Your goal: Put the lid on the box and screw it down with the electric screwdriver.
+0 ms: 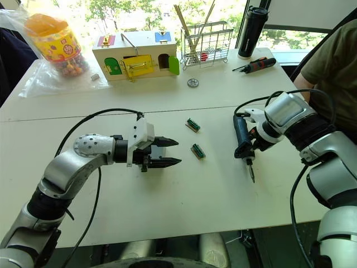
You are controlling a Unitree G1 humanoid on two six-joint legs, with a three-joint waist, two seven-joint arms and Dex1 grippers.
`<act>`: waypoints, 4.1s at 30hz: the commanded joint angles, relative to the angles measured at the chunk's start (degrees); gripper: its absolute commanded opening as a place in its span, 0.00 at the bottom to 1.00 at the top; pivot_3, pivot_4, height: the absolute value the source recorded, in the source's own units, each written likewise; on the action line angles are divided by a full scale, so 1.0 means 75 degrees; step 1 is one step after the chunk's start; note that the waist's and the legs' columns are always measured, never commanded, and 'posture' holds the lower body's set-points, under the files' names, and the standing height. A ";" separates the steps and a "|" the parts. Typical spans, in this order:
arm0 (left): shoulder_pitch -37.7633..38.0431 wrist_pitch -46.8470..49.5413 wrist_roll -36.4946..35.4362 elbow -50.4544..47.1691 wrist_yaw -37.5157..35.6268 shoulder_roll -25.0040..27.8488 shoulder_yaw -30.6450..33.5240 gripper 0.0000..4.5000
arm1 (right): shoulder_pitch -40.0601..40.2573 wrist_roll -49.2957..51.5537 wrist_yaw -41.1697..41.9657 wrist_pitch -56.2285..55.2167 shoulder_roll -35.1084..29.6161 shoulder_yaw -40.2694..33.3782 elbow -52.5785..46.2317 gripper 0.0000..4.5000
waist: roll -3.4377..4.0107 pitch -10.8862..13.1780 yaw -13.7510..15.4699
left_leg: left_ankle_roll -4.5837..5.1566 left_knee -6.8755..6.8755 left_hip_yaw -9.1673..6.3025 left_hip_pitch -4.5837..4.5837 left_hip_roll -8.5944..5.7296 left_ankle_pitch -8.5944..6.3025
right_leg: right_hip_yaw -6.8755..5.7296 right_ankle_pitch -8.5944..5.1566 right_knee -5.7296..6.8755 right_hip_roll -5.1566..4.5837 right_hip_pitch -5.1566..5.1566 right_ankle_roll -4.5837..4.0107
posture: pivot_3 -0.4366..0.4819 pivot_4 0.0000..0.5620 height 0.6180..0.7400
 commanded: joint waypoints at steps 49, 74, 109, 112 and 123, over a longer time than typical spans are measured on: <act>-0.0493 0.0246 -0.0234 0.1767 -0.1607 0.1995 0.1271 0.31 | 0.3727 0.1200 -0.4678 -0.3701 0.6917 -0.7948 -0.7525 0.39 | 0.0167 0.0086 -0.0234 | -0.0038 0.0029 0.0009 -0.0169 -0.0028 0.0028 | -0.0005 0.0001 0.0171 -0.0013 -0.0233 -0.0003 | 0.48 0.27 1.00; -0.0134 -0.0044 0.0363 0.1752 -0.1458 0.1822 0.0685 0.31 | 0.4815 0.0827 -0.4972 -0.5973 0.6624 -0.5781 -0.6325 0.39 | 0.0166 0.0084 -0.0408 | -0.0040 -0.0002 0.0004 -0.0153 -0.0021 0.0029 | -0.0007 0.0001 0.0169 -0.0005 -0.0232 -0.0003 | 0.48 0.27 1.00; 0.0020 -0.0211 0.0468 0.1822 -0.1446 0.1755 0.0692 0.31 | 0.5243 0.0000 -0.4825 -0.6485 0.6189 -0.4428 -0.5113 0.39 | 0.0165 0.0066 -0.0403 | -0.0030 -0.0037 0.0004 -0.0019 -0.0020 0.0022 | -0.0004 0.0000 0.0162 -0.0004 -0.0117 -0.0003 | 0.48 0.27 1.00; 0.0030 -0.0206 0.0466 0.1820 -0.1445 0.1744 0.0692 0.31 | 0.5249 -0.0109 -0.4853 -0.6530 0.6228 -0.4375 -0.4777 0.39 | 0.0166 0.0024 -0.0405 | -0.0028 -0.0041 0.0003 -0.0013 -0.0018 0.0020 | -0.0003 0.0000 0.0162 -0.0002 -0.0112 -0.0003 | 0.48 0.27 1.00; 0.0027 -0.0176 0.0447 0.1808 -0.1395 0.1724 0.0687 0.31 | 0.5457 -0.0262 -0.4599 -0.6655 0.6058 -0.4245 -0.4523 0.39 | 0.0166 -0.0054 -0.0402 | -0.0022 -0.0043 -0.0001 0.0004 -0.0017 0.0015 | 0.0000 0.0000 0.0159 0.0001 -0.0093 -0.0003 | 0.48 0.27 1.00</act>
